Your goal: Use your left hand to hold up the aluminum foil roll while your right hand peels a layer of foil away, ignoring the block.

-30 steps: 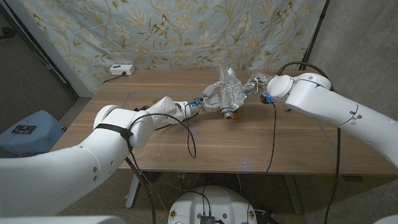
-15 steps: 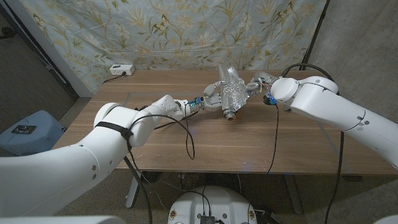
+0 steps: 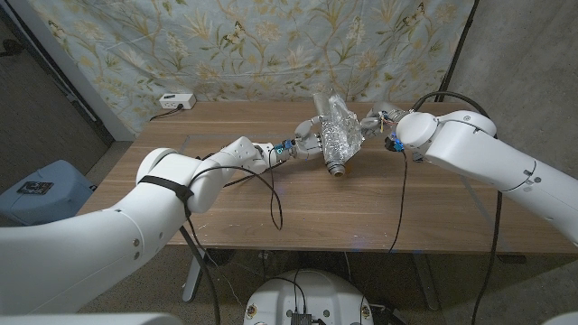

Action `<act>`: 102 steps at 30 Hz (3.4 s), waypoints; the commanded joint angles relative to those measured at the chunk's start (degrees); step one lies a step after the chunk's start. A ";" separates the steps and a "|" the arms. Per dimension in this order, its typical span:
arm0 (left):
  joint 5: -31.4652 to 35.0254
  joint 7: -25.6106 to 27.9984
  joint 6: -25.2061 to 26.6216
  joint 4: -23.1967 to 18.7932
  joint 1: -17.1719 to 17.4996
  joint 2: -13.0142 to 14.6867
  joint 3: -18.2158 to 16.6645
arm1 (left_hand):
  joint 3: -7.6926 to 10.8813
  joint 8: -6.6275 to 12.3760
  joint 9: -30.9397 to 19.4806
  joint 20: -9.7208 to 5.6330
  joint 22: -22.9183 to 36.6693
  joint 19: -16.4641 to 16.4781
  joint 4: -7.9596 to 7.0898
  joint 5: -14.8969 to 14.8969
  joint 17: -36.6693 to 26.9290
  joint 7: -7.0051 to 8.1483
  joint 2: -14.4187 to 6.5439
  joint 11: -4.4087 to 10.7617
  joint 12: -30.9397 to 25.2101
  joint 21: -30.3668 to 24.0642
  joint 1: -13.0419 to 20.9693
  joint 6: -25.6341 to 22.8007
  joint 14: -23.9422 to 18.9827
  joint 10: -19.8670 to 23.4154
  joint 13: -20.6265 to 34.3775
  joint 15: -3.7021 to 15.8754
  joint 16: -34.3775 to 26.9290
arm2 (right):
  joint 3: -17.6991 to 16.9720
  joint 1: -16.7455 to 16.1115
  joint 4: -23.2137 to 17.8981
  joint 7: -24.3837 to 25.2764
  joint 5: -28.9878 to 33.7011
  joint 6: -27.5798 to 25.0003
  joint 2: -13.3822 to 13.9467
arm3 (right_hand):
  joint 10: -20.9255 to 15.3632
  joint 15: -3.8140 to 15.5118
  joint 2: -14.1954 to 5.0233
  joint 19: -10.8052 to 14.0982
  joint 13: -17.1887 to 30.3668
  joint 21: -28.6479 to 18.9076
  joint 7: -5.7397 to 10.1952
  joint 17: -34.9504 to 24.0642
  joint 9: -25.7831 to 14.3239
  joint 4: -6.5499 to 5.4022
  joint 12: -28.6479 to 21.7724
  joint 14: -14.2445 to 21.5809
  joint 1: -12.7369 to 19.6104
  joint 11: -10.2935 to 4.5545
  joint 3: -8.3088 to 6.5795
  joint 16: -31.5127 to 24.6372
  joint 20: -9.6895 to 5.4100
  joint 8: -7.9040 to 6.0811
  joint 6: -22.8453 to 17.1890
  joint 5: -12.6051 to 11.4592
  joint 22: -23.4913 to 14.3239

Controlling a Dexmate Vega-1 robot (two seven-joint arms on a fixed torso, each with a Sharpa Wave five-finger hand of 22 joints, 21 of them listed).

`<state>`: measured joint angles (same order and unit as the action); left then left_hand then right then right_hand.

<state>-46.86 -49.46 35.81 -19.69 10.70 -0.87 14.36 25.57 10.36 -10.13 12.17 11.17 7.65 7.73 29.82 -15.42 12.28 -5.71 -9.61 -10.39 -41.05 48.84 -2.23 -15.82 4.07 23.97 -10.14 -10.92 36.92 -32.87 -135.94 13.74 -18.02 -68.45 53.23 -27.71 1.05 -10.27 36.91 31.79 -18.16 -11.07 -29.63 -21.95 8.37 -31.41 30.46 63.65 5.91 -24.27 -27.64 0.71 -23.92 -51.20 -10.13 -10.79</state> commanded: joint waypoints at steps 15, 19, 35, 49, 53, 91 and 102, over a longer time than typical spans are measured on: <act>-0.46 2.26 -0.10 0.37 0.52 -1.14 -3.42 | -0.20 0.54 -0.18 -0.18 0.03 0.47 0.10 -1.07 0.33 0.20 -0.26 0.48 -1.01 -0.04 -1.09 -1.22 -0.54 1.21 -1.08 0.27 -0.81 | -1.32 0.43 -0.45 0.31 -0.79 -0.68 1.19 | -0.62 -0.23 -0.18 0.25 0.32 -0.45 -0.08 -0.48 -0.69 -0.10 -0.58 0.23 0.79 0.09 -0.30 -0.10 0.40 -0.18 -0.41 0.16 -0.17; -0.33 2.11 -0.12 0.36 0.55 -1.21 -3.53 | -0.16 0.72 -0.19 -0.19 0.02 0.54 0.15 -1.27 0.44 0.12 -0.35 0.57 -1.22 -0.05 -1.18 -1.84 -0.62 1.66 -1.35 0.27 -0.88 | -1.69 0.18 -0.86 0.72 -0.77 -0.85 1.36 | -0.63 -0.23 -0.14 0.26 0.32 -0.50 -0.11 -0.49 -0.74 -0.11 -0.58 0.35 0.79 0.07 -0.31 -0.08 0.40 -0.17 -0.47 0.16 -0.17; -0.76 1.85 0.50 0.25 0.83 -1.11 -3.55 | 2.90 3.43 -0.40 -3.32 -0.08 6.74 1.25 -3.60 2.18 -3.83 -2.80 7.96 -6.05 -2.49 -0.21 -19.39 -9.47 18.71 -5.54 5.19 -4.08 | -2.07 0.55 -1.19 -0.17 -1.90 -1.03 1.76 | 2.01 -2.11 1.07 -1.24 -0.64 -0.25 1.92 0.35 -0.10 -3.32 1.45 -1.44 -5.22 1.27 1.84 2.49 1.22 5.67 10.40 -0.15 0.05; -1.57 0.89 2.09 0.08 1.01 -0.62 -3.08 | 3.88 3.69 -0.53 -4.10 -0.12 7.94 1.22 -3.86 2.55 -5.26 -2.94 9.52 -6.93 -3.13 -0.35 -23.40 -11.65 22.31 -6.03 6.47 -4.58 | -6.22 0.74 0.45 -5.12 -7.96 1.78 2.62 | 5.62 -6.21 4.04 -3.39 -2.33 0.79 -0.36 1.20 2.18 -4.28 5.07 -4.00 -11.69 4.32 6.13 4.54 4.20 10.32 16.63 -0.04 0.14; -2.10 0.77 2.87 -0.01 1.03 -0.44 -2.99 | 3.98 3.56 -0.54 -4.24 -0.12 7.97 1.22 -3.88 2.59 -5.10 -2.89 9.56 -6.90 -3.16 -0.40 -23.47 -11.71 22.30 -6.04 6.60 -4.55 | -7.57 1.10 -0.44 -5.51 -9.37 1.47 3.26 | 6.15 -7.62 4.22 -4.09 -2.84 1.15 -0.60 1.42 2.79 -4.36 6.10 -5.30 -12.84 5.72 6.86 5.23 5.18 10.91 17.32 -0.06 0.12; -16.55 16.65 11.43 -19.38 9.64 3.82 -0.44 | 4.85 2.69 -0.72 -4.40 -0.18 6.75 1.60 -3.88 2.96 -4.39 -1.99 10.12 -6.33 -2.89 -0.63 -24.63 -11.36 21.63 -5.99 7.27 -3.93 | 3.66 14.30 2.87 -8.19 -13.38 -8.88 -1.60 | 9.59 -13.38 3.71 -6.67 -4.72 6.11 -1.14 2.92 10.12 -0.48 18.68 -9.78 -16.73 6.77 16.51 12.25 11.41 12.45 28.77 -0.28 0.33; -17.87 15.53 10.76 -18.62 9.05 4.44 1.52 | 5.00 2.59 -0.77 -4.39 -0.19 6.49 1.44 -3.78 2.93 -4.50 -1.92 10.04 -6.31 -2.82 -0.89 -25.11 -11.23 21.72 -5.95 7.28 -3.83 | 5.32 15.18 4.78 -7.98 -13.01 -8.28 -2.55 | 10.23 -13.32 3.51 -7.00 -4.71 6.14 -1.15 1.88 10.11 -0.39 18.77 -9.89 -16.09 6.77 16.86 12.71 11.41 12.42 30.02 -0.30 0.33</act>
<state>-62.73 -34.36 46.91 -37.43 19.46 2.86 14.26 30.13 12.57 -10.82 7.57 10.93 14.31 9.25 25.90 -12.52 7.68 -7.88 0.33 -16.73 -43.93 48.18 -26.54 -26.80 25.49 17.81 -3.26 -14.82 40.29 -18.97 -133.03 5.57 -31.17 -76.83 51.89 -17.65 -12.30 -6.38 29.92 26.98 -12.15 -8.59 -27.49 -11.72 8.13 -12.70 20.79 47.19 12.47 -7.74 -15.03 12.19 -11.26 -21.41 -10.13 -10.39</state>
